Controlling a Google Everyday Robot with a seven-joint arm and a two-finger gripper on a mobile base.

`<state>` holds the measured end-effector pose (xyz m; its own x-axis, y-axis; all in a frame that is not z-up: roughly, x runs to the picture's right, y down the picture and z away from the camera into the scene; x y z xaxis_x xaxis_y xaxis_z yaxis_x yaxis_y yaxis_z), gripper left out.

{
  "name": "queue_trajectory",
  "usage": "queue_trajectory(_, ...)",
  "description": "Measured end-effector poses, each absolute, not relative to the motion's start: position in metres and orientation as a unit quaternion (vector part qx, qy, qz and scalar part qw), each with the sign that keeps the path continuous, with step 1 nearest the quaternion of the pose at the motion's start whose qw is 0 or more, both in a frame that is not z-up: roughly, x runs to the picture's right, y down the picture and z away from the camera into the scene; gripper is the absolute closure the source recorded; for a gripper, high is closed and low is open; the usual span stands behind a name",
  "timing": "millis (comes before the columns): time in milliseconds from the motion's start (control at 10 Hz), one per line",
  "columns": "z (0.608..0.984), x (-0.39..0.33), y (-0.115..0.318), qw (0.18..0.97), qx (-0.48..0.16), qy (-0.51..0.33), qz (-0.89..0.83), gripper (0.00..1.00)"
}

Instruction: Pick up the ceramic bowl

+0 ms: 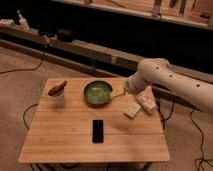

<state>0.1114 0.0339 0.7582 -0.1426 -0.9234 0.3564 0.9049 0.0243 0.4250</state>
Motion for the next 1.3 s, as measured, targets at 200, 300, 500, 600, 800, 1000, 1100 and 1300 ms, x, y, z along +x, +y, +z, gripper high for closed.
queue_trajectory(200, 0.757, 0.107, 0.031, 0.654, 0.025, -0.289, -0.699, 0.2)
queue_trajectory(300, 0.757, 0.109, 0.031, 0.655, 0.024, -0.288, -0.698, 0.2)
queue_trajectory(500, 0.757, 0.109, 0.031, 0.655, 0.024, -0.288, -0.698, 0.2)
queue_trajectory(600, 0.758, 0.108, 0.031, 0.654, 0.024, -0.289, -0.699, 0.2)
queue_trajectory(800, 0.777, 0.117, 0.027, 0.66, 0.016, -0.281, -0.697, 0.2)
queue_trajectory(1000, 0.82, 0.129, 0.023, 0.671, -0.003, -0.273, -0.69, 0.2)
queue_trajectory(1100, 0.842, 0.132, 0.022, 0.676, -0.009, -0.272, -0.685, 0.2)
queue_trajectory(1300, 0.875, 0.129, 0.018, 0.684, -0.006, -0.282, -0.673, 0.2)
